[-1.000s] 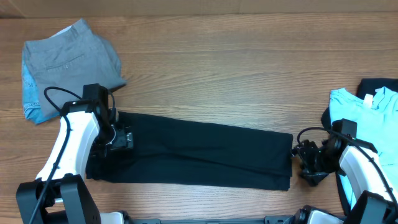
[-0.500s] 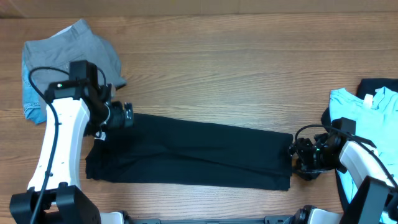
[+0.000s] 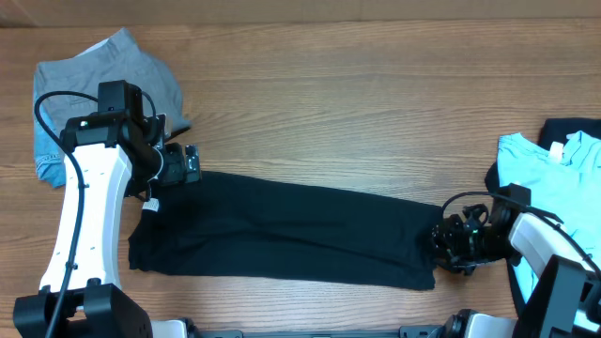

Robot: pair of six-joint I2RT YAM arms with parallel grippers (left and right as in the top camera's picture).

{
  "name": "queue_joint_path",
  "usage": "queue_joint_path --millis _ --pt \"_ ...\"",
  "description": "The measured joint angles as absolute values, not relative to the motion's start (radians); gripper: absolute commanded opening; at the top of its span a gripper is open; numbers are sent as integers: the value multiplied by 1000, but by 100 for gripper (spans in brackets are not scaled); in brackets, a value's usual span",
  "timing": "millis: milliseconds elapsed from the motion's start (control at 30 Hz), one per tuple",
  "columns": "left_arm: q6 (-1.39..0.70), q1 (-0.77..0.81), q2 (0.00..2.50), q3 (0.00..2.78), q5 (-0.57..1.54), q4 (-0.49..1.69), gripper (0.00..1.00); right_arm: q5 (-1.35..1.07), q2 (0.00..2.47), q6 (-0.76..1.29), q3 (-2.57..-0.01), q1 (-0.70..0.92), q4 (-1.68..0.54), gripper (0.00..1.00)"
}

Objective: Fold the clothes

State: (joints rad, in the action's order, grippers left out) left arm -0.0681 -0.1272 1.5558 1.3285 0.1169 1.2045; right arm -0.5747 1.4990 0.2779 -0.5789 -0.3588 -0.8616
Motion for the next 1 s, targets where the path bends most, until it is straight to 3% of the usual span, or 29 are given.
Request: queue_joint_path --millis 67,267,633,667,700,733,800,1000 --pt "-68 -127 1556 1328 118 1205 100 -574 1505 262 -575 -358 -857 4" --pt "-54 -127 1556 1328 120 1205 100 -575 1508 228 -638 -358 -899 4" --pt "-49 -127 1556 1328 120 1204 100 -421 1509 220 -1022 -357 -1043 4" --pt "-49 -127 1556 1328 120 1204 100 -414 1509 220 -1022 -357 -1040 18" --pt "-49 -127 1556 1328 120 1204 100 -403 1509 220 -1022 -357 -1040 57" --pt "-49 -127 1556 1328 120 1204 100 -396 1509 223 -1022 -357 -1038 79" --pt "-49 -127 1556 1328 120 1204 100 -366 1509 223 -1022 -357 -1013 87" --pt "-49 -127 1556 1328 120 1205 100 -272 1509 228 -1022 -358 -916 80"
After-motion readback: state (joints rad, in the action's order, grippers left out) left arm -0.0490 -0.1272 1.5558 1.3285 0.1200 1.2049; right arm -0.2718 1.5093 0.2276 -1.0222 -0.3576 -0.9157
